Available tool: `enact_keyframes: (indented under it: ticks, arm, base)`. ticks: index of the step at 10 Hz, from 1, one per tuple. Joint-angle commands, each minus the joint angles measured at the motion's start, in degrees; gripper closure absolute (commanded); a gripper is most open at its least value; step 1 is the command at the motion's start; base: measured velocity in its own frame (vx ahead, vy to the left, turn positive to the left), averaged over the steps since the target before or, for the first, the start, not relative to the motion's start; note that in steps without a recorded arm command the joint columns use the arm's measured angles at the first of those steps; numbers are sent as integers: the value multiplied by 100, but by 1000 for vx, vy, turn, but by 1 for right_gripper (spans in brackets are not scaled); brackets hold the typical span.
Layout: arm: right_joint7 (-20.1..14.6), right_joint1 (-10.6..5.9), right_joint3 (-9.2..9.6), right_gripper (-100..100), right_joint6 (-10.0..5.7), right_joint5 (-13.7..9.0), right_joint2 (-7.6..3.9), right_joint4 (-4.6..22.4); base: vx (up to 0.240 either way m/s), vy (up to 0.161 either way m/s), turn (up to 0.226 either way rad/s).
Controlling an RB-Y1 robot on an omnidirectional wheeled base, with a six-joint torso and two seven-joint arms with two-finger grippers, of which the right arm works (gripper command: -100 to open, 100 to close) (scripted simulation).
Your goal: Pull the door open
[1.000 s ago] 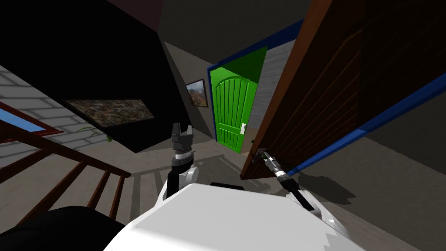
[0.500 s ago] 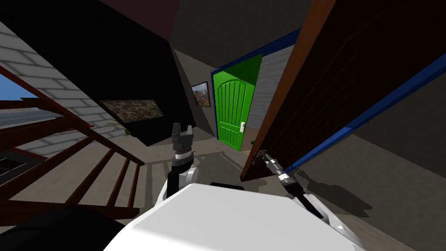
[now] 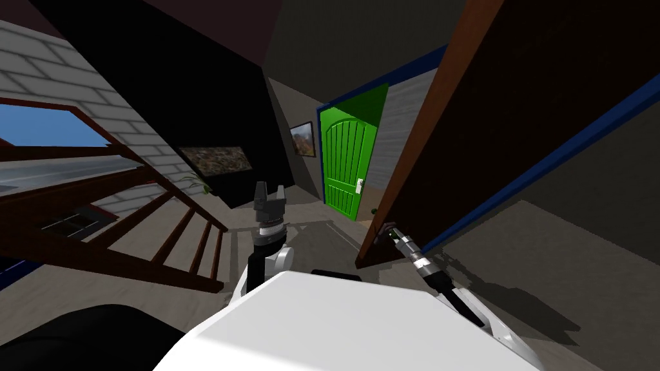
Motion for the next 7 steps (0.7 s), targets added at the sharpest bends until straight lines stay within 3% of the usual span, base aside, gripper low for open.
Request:
enact_keyframes:
  ticks: [1, 7]
  arm:
    - [-34, 26, 21, 100, -135, 11, -61, 52]
    - [-145, 32, 55, 100, -480, 19, -238, 213]
  base:
    - [-225, -108, 163]
    - [-179, -102, 101]
